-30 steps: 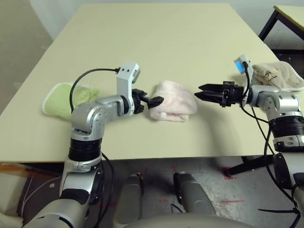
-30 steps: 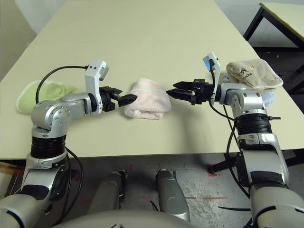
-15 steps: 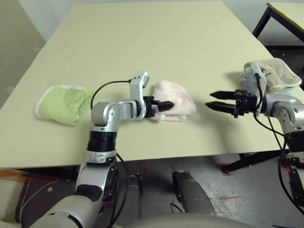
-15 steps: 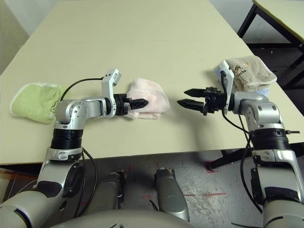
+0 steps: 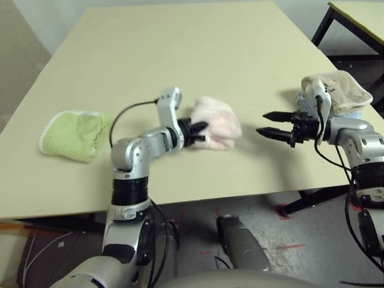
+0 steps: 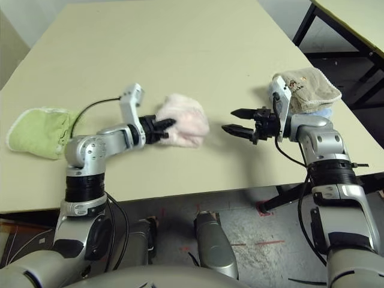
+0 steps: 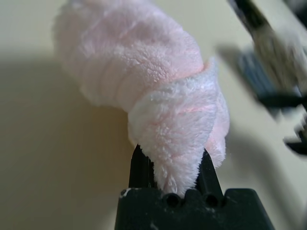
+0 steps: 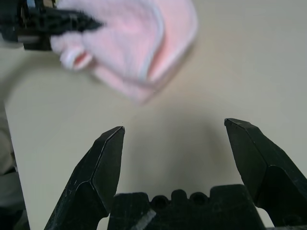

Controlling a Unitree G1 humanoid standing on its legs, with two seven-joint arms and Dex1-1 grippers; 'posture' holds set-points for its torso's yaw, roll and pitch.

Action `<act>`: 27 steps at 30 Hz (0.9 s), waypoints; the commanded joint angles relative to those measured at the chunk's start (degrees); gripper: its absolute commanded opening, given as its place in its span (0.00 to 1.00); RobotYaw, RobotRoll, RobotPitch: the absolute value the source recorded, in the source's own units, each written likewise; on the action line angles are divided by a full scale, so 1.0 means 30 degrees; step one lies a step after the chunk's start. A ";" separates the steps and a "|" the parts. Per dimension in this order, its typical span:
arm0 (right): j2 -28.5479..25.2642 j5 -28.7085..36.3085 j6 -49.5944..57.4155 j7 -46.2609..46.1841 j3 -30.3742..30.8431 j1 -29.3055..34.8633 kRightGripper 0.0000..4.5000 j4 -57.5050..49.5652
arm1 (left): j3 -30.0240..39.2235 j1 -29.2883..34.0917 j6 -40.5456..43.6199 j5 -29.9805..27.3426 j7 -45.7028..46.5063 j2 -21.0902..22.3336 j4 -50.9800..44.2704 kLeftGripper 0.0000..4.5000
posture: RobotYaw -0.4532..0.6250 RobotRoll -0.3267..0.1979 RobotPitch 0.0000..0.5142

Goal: Fold the towel and set it aside.

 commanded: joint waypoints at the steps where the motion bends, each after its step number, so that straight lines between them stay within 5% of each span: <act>1: 0.0246 -0.0099 -0.0947 0.1152 0.0320 -0.0842 1.00 0.1045 | 0.1678 0.0590 -0.0472 -0.0221 0.1895 -0.0527 -0.2917 0.01 | 0.56 0.62 0.24; 8: 0.1590 -0.0950 -0.2718 0.2299 0.1152 -0.3169 1.00 0.3765 | 0.4077 0.0437 -0.1766 -0.0077 0.4729 -0.0936 -0.5693 0.01 | 0.64 0.62 0.21; 18: 0.2529 -0.2030 -0.4369 0.3000 0.1646 -0.4322 1.00 0.6129 | 0.7190 -0.0034 -0.4718 -0.0176 0.6113 0.1616 -0.2597 0.01 | 0.69 0.62 0.21; 23: 0.2641 -0.2233 -0.4624 0.3093 0.1562 -0.4379 1.00 0.6434 | 0.8047 0.0814 -0.4595 -0.0739 0.6633 0.1745 -0.1484 0.01 | 0.69 0.62 0.22; 27: 0.2733 -0.2218 -0.4416 0.3050 0.1524 -0.4283 1.00 0.6118 | 0.8296 0.1558 -0.3285 -0.1320 0.7222 0.1494 -0.0859 0.31 | 0.69 0.62 0.23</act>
